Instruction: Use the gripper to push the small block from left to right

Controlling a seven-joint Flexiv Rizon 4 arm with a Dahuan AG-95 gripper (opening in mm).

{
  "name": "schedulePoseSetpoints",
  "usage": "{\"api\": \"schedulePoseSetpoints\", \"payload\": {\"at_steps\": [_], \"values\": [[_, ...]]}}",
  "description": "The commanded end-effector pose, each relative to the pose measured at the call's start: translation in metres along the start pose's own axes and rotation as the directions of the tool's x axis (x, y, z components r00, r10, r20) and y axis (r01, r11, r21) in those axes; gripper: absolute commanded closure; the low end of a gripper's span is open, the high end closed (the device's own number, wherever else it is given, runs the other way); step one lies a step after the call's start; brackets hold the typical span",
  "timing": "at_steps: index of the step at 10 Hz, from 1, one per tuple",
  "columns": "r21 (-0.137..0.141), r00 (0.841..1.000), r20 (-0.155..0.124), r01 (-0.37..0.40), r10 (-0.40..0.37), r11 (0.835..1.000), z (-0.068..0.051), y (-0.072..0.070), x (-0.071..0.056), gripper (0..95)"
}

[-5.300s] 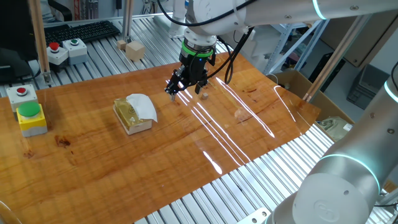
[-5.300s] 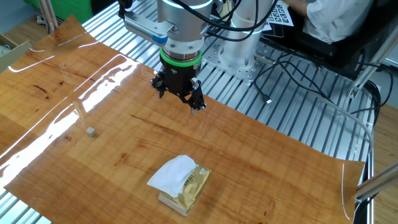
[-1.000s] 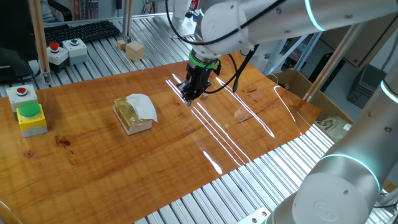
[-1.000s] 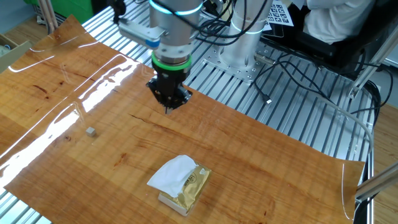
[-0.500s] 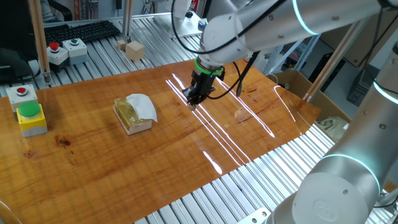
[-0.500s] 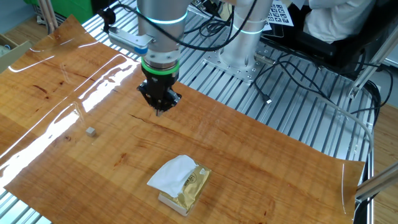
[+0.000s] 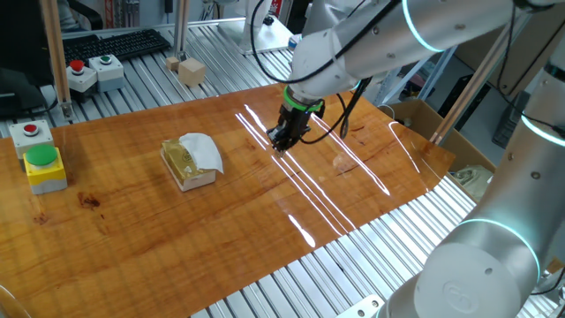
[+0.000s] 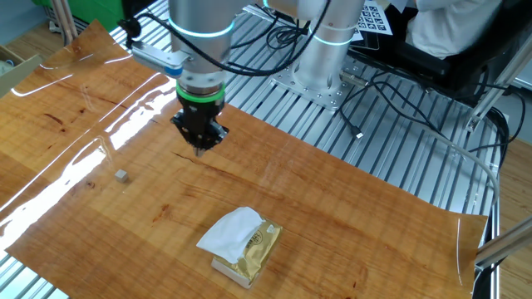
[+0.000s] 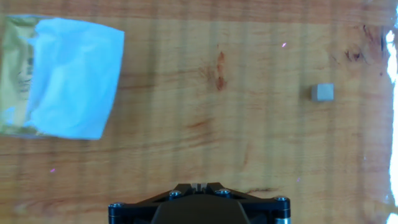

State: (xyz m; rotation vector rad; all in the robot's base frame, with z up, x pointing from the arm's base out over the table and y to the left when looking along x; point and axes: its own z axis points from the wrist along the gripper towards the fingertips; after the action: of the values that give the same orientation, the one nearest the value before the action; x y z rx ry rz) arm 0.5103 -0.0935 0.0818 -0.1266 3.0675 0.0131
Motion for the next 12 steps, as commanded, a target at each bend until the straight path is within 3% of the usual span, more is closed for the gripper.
{"api": "schedulePoseSetpoints", "payload": {"at_steps": [1, 4, 6, 12], "values": [[0.001, 1.000, -0.002, 0.007, -0.007, 1.000, 0.000, -0.005, -0.002, 95.0], [0.001, 1.000, -0.003, 0.012, -0.012, 1.000, 0.004, -0.020, -0.012, 95.0], [0.001, 1.000, -0.007, 0.017, -0.017, 1.000, 0.006, -0.036, -0.027, 95.0], [-0.004, 0.999, -0.011, 0.046, -0.046, 0.999, 0.011, -0.082, -0.048, 95.0]]}}
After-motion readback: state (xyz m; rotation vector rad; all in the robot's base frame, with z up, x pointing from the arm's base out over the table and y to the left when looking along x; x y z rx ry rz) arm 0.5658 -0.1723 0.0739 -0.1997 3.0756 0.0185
